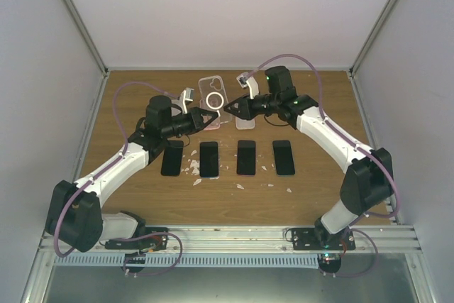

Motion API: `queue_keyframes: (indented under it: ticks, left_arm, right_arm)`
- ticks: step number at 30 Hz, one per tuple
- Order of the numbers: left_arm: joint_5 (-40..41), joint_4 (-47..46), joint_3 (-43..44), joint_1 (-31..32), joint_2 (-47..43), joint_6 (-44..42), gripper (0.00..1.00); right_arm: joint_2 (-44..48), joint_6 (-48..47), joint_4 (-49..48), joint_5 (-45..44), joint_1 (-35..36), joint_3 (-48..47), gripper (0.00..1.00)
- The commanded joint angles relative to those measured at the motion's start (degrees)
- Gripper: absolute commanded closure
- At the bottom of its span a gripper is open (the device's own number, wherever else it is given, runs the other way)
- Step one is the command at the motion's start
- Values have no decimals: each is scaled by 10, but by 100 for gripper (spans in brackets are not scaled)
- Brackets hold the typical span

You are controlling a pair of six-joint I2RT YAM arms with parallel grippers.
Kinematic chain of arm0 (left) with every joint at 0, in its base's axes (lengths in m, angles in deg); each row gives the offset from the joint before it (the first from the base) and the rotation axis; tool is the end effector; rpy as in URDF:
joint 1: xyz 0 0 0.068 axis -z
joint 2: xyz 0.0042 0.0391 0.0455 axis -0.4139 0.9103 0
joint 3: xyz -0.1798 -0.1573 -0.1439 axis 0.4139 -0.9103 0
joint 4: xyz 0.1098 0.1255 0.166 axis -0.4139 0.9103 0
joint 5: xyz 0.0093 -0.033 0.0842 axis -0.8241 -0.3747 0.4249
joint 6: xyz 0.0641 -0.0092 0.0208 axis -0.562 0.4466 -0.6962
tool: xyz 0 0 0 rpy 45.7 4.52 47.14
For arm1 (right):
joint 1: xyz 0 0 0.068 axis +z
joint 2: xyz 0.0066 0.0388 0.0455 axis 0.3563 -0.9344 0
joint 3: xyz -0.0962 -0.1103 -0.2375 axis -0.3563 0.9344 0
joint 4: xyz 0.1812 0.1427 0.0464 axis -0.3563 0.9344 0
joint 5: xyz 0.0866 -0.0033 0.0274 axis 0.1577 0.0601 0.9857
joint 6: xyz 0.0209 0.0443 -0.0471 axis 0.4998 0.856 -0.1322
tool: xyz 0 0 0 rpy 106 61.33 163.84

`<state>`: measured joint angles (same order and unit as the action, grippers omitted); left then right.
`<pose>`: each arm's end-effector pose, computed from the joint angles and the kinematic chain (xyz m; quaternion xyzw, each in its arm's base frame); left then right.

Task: Take the phone out of the phone case
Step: Place the phone case at the center of the board.

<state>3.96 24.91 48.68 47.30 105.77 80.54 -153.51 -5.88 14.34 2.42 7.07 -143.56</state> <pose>0.2444 -0.1376 0.3005 -0.0062 0.7871 -0.5358 0.3054 0.2926 0.1956 0.3269 -0.2507 0.8054 0.4498 0.2935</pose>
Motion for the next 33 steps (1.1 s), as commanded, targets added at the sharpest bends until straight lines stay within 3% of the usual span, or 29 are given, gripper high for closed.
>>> queue_keyframes:
  ticks: [1,6,10,12,19,22,32,33]
  left_arm:
    - [-11,-59,-4,5,-14,-8,100]
    - [-27,-77,-6,8,-13,-10,100]
    - [-31,-80,-2,13,-11,-18,100]
    - [-28,-79,-3,14,-10,-20,100]
    - [-1,-41,7,6,-7,-51,94]
    - [-1,-28,19,-6,-7,-68,78]
    - [-39,39,73,-34,-4,-166,2]
    - [-45,57,81,-36,0,-180,1]
  right_arm:
    - [-1,31,-20,41,-7,9,82]
    - [-7,37,-25,54,-9,11,78]
    - [-10,45,-28,60,-13,15,88]
    - [-10,51,-29,63,-18,15,98]
    - [-7,64,-25,69,-57,19,100]
    - [-7,51,-9,67,-86,19,100]
    - [-61,-76,73,56,-206,-3,100]
    - [-68,-87,76,51,-218,-4,99]
